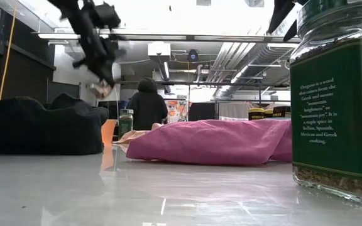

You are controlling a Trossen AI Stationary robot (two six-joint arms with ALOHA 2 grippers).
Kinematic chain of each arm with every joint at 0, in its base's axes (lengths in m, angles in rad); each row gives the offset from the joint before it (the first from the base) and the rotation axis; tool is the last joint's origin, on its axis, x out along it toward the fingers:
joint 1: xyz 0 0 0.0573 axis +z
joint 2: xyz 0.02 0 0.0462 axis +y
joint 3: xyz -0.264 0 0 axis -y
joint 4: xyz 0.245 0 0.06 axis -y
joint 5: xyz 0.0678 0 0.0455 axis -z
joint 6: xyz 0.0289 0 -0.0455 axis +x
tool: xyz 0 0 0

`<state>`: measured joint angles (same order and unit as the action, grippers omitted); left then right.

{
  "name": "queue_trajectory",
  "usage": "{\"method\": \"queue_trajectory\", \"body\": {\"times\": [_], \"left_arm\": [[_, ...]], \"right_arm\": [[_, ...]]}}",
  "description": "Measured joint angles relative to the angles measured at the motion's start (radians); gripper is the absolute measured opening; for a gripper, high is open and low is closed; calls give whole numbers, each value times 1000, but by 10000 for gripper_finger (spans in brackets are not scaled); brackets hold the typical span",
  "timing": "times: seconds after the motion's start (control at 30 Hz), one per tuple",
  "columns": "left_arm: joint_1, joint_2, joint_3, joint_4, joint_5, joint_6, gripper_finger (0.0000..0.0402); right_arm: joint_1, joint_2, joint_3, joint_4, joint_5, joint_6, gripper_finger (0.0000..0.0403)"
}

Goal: Sort spices by type
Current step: Put the bottom orange seasoning pack into the orange bin

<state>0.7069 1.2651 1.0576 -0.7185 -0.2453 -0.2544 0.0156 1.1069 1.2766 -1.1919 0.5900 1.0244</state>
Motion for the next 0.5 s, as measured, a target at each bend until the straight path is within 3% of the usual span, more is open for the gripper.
{"method": "queue_trajectory", "body": {"times": [0.1,0.23,0.5], "left_arm": [[150,92,0,24,140,39,0],[241,168,0,-69,320,117,0],[228,218,0,-120,233,441,1]], "right_arm": [[-52,0,0,0,-39,8,236],[-97,0,0,0,-90,24,236],[-164,0,0,0,-74,-30,236]]}}
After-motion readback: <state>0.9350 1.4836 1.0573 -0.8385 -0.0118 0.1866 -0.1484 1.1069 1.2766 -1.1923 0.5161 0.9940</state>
